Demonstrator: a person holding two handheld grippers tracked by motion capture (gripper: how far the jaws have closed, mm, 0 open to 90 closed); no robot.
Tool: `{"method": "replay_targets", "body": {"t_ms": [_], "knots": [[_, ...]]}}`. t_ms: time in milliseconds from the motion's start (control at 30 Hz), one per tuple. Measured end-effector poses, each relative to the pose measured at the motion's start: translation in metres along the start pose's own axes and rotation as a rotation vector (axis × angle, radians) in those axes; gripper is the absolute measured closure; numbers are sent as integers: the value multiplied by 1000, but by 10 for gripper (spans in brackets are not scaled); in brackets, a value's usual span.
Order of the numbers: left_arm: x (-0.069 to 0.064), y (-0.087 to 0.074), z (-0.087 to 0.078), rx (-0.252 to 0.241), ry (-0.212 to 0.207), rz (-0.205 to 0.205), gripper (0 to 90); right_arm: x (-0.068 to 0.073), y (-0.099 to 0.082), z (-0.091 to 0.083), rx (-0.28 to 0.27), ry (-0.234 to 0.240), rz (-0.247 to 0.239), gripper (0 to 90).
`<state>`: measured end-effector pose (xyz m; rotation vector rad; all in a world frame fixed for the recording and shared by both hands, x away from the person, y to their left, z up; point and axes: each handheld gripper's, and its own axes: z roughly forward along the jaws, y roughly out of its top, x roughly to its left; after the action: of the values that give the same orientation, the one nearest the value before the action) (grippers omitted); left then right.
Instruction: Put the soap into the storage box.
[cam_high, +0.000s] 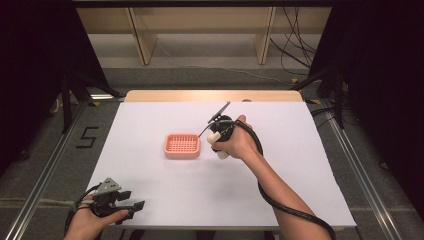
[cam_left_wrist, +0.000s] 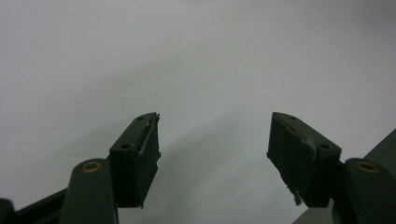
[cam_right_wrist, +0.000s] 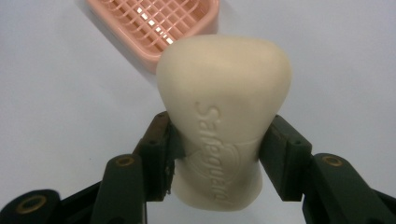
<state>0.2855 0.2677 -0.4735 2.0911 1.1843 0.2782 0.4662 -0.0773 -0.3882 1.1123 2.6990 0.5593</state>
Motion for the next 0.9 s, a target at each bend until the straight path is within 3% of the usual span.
{"method": "replay_targets", "body": {"t_ms": [467,533,633,667,733,767,833,900], "knots": [[0,0,1,0,-2,-5,334,2,6,2,-10,-2,1,502],[0,0,1,0,-2,-4,334,1,8,1,-9,-5,-16,502],[0,0,1,0,-3,-4,334,3,9,2,-2,-2,1,502],[0,0,1,0,-3,-5,334,2,10,2,-11,-7,-21,502],[0,0,1,-1,-3,-6,334,3,10,2,-14,-6,-12,502],[-1,0,2,-11,3,-20,334,2,11,3,-16,-7,-29,501],[0,0,1,3,-3,-2,334,3,12,2,-13,-7,-12,502],[0,0,1,0,-2,-7,334,2,13,3,-14,-8,-26,502]]}}
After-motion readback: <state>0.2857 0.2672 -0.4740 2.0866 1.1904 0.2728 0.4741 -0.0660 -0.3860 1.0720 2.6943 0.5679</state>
